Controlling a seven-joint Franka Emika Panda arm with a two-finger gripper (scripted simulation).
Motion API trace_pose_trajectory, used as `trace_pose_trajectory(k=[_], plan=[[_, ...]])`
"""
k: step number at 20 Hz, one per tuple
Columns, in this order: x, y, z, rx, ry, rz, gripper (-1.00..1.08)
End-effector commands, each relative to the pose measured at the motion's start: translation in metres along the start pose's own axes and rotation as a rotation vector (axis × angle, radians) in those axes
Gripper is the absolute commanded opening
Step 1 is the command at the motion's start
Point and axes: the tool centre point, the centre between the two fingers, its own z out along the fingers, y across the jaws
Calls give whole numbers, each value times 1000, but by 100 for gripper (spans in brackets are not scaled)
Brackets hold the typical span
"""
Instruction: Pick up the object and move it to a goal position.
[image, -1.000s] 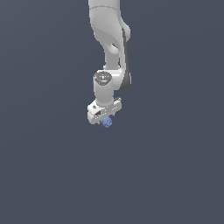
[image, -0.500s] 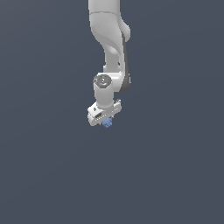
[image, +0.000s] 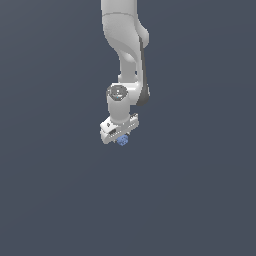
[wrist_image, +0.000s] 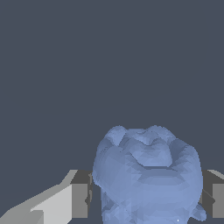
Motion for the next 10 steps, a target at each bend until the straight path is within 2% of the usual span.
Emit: trace_pose_trajectory(k=[1, 10], plan=[[1, 0, -4, 0, 0, 0, -100], [12, -2, -46, 0, 0, -1, -100]])
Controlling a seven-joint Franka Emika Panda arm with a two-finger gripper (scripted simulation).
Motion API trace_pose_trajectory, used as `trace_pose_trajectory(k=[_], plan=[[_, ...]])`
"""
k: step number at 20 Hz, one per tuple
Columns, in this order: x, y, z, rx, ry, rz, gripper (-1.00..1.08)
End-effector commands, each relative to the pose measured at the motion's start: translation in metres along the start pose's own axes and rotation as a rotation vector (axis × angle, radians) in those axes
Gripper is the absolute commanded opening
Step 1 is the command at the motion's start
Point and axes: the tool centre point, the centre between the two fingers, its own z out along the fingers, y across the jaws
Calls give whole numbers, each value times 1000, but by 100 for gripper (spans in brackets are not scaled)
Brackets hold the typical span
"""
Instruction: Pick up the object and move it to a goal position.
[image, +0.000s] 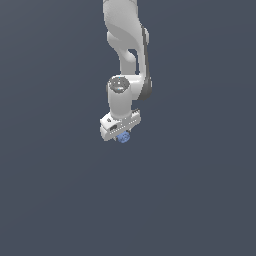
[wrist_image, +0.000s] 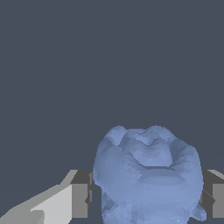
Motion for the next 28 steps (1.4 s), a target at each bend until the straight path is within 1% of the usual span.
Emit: trace_pose_trajectory(k=[1, 5, 28], plan=[[5, -1, -17, -1, 1, 0, -100], [14, -2, -52, -1, 1, 0, -100], [77, -7, -280, 1, 0, -1, -100]])
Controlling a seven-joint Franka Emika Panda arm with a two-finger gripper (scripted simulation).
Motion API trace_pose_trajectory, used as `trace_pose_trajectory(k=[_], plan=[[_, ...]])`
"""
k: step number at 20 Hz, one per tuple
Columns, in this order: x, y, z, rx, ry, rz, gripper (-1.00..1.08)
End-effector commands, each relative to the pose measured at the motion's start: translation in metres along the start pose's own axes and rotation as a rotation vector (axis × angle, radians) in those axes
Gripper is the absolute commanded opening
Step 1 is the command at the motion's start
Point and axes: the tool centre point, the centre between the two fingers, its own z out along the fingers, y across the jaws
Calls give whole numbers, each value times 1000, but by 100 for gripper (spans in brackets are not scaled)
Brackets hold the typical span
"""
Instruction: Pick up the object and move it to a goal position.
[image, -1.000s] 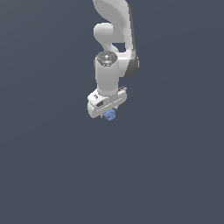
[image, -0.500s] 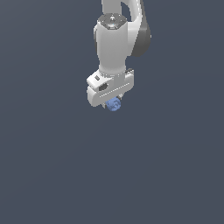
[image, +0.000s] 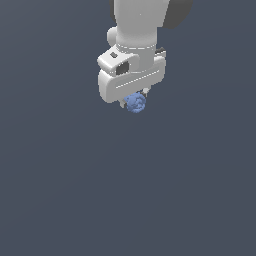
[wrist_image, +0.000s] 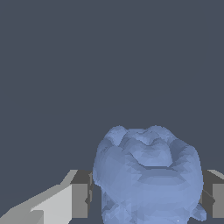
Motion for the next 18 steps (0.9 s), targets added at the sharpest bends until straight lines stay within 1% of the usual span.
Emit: trace_pose_trajectory(k=[1, 11, 18], plan=[[6, 0, -23, 1, -1, 0, -100], [29, 0, -96, 1, -1, 2, -100], [40, 1, -127, 1, -1, 2, -100]])
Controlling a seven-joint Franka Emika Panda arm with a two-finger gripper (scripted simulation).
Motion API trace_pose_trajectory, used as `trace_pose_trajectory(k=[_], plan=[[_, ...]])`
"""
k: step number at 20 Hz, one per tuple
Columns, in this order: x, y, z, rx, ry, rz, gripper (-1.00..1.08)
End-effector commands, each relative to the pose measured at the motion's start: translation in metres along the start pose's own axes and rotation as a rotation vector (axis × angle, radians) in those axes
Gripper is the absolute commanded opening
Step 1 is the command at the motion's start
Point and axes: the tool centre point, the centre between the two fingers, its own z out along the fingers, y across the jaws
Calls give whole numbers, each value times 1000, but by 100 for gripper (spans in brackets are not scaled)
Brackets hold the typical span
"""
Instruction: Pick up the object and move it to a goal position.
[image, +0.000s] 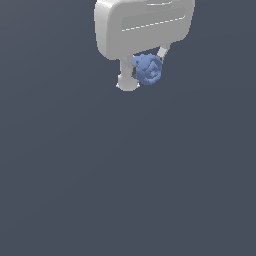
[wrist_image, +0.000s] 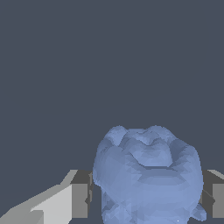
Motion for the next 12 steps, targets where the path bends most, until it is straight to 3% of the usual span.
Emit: trace_pose_trajectory(k=[1, 12], plan=[[3, 0, -9, 0, -1, 0, -100], [8, 1, -23, 0, -1, 0, -100]])
